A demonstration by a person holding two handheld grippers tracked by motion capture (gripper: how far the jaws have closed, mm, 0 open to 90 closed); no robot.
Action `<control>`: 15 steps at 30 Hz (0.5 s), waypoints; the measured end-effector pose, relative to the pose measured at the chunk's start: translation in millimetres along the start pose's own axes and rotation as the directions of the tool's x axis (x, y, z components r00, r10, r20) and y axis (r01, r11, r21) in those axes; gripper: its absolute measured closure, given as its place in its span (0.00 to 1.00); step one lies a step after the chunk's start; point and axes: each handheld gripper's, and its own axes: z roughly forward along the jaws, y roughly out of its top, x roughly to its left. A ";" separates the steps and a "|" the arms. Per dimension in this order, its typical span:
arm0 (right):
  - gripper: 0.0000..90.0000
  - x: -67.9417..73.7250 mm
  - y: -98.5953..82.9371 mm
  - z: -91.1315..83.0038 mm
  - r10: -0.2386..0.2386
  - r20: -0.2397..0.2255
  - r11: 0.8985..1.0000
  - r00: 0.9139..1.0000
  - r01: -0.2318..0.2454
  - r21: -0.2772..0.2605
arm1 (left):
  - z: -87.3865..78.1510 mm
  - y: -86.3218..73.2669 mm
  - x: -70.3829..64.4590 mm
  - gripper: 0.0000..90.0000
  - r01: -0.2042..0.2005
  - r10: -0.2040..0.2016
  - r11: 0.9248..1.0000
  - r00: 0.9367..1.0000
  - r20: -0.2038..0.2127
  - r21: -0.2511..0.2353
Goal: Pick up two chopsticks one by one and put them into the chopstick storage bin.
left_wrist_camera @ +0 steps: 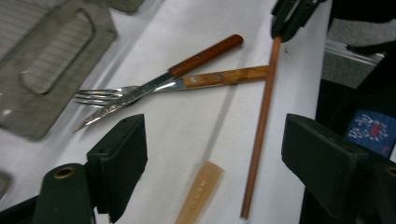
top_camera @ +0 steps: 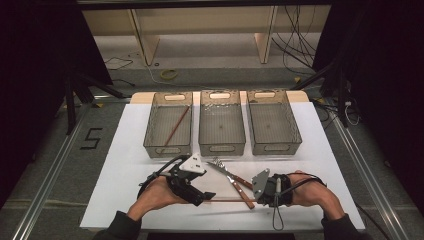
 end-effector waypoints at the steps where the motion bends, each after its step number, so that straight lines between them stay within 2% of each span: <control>1: 0.94 0.3 1.6 0.3 0.002 -0.002 1.000 1.000 -0.002 0.003 | 2.3 0.9 -1.5 0.25 -0.008 0.008 1.000 1.000 0.002 0.012; 4: 0.94 0.5 6.7 1.5 -0.007 0.008 1.000 1.000 0.007 0.001 | 8.6 2.7 -4.5 0.28 -0.041 0.040 0.998 0.999 0.017 0.048; 9: 0.94 0.2 14.8 3.4 -0.019 0.020 1.000 1.000 0.019 0.000 | 21.7 4.2 -10.2 0.33 -0.071 0.066 0.993 0.996 0.056 0.095; 15: 0.94 0.2 19.5 1.7 -0.030 0.027 0.999 0.999 0.031 -0.015 | 31.8 6.0 -16.9 0.41 -0.118 0.108 0.985 0.991 0.083 0.128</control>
